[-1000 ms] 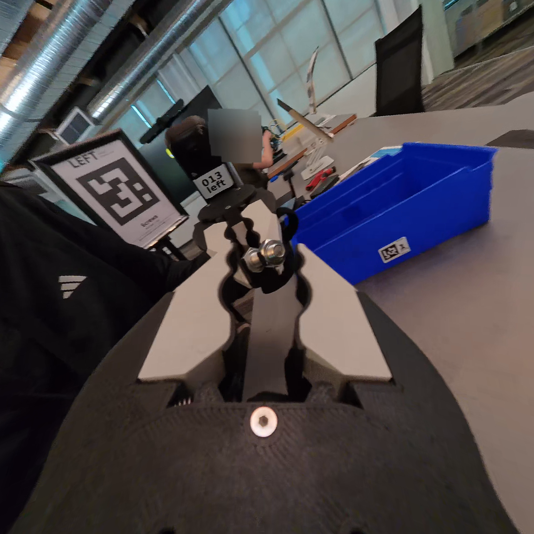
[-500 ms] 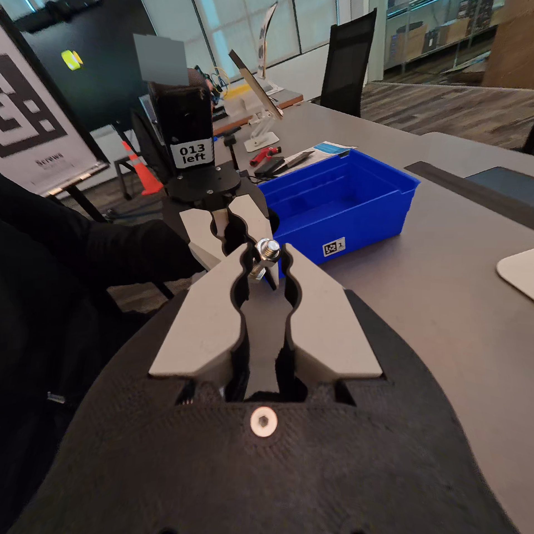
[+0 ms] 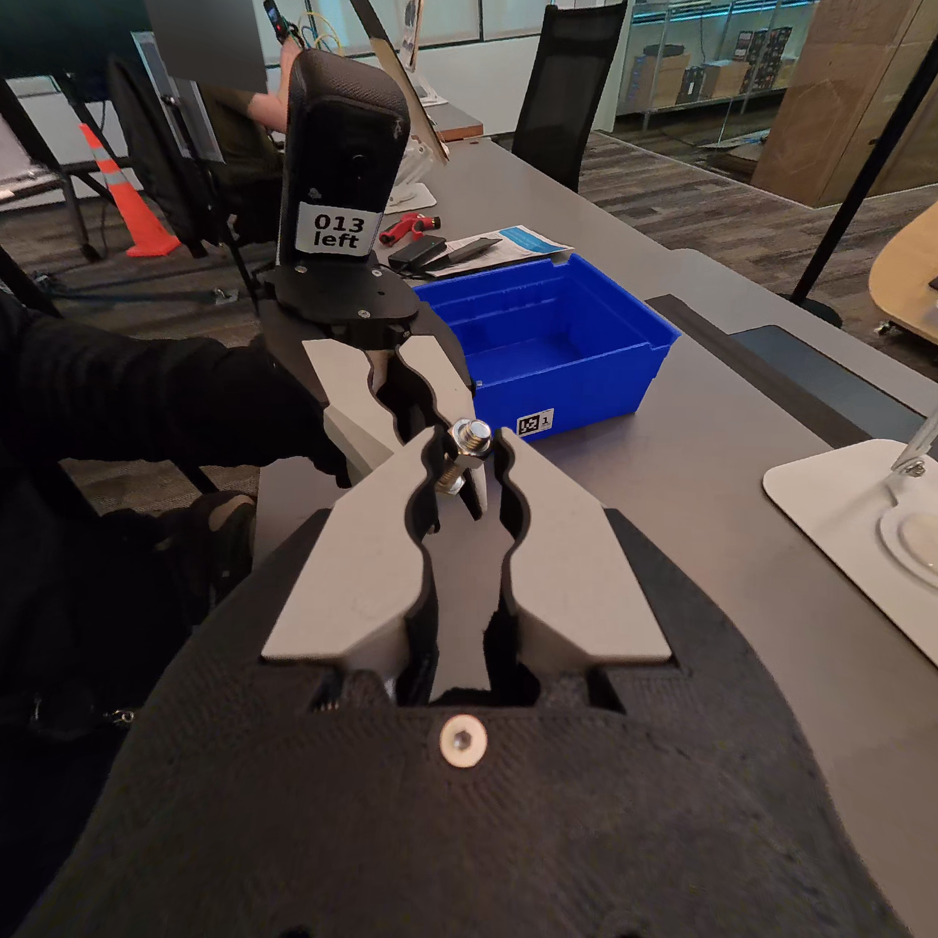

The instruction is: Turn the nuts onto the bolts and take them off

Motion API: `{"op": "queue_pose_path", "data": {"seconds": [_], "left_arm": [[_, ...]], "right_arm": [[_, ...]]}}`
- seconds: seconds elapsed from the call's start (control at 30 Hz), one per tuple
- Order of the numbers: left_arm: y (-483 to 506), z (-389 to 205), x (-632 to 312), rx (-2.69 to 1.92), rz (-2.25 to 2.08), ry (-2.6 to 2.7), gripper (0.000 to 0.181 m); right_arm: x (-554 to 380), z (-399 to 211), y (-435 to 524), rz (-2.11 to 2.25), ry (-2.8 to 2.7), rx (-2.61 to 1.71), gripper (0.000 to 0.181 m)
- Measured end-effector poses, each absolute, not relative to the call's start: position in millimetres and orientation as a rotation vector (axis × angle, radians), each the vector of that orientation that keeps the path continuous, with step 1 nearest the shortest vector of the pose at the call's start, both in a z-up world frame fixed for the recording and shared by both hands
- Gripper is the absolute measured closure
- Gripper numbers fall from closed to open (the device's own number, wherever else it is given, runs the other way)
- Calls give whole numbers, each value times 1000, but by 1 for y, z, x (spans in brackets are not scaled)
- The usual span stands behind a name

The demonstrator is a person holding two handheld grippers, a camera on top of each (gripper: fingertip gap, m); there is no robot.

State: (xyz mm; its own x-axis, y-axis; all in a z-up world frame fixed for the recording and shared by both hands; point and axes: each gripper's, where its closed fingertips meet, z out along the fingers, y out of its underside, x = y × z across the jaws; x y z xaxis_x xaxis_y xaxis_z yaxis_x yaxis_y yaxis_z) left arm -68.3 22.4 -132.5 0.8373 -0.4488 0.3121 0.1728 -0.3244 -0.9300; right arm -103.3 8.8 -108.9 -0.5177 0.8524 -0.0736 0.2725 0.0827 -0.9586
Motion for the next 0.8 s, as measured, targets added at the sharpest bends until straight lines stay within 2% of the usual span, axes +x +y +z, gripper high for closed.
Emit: {"op": "queue_pose_path", "data": {"seconds": [0.2,0.3,0.5,0.53,0.6,0.8], "left_arm": [[21,-131,-69,-1788,-605,226,165],[21,-131,-70,-1782,-595,222,164],[20,-123,-68,-1730,-590,233,165],[19,-120,-69,-1712,-596,224,165],[16,-114,-72,-1683,-625,212,165],[17,-116,-68,-1686,-643,220,165]], "right_arm": [[-103,-106,7,1443,-1843,-1095,164],[-103,-100,10,1565,-1796,-1130,146],[-102,-100,22,1739,-1728,-1182,132],[-101,-99,25,1780,-1708,-1190,132],[-100,-100,40,1825,-1648,-1234,152],[-98,-89,29,1939,-1639,-1181,133]]}}
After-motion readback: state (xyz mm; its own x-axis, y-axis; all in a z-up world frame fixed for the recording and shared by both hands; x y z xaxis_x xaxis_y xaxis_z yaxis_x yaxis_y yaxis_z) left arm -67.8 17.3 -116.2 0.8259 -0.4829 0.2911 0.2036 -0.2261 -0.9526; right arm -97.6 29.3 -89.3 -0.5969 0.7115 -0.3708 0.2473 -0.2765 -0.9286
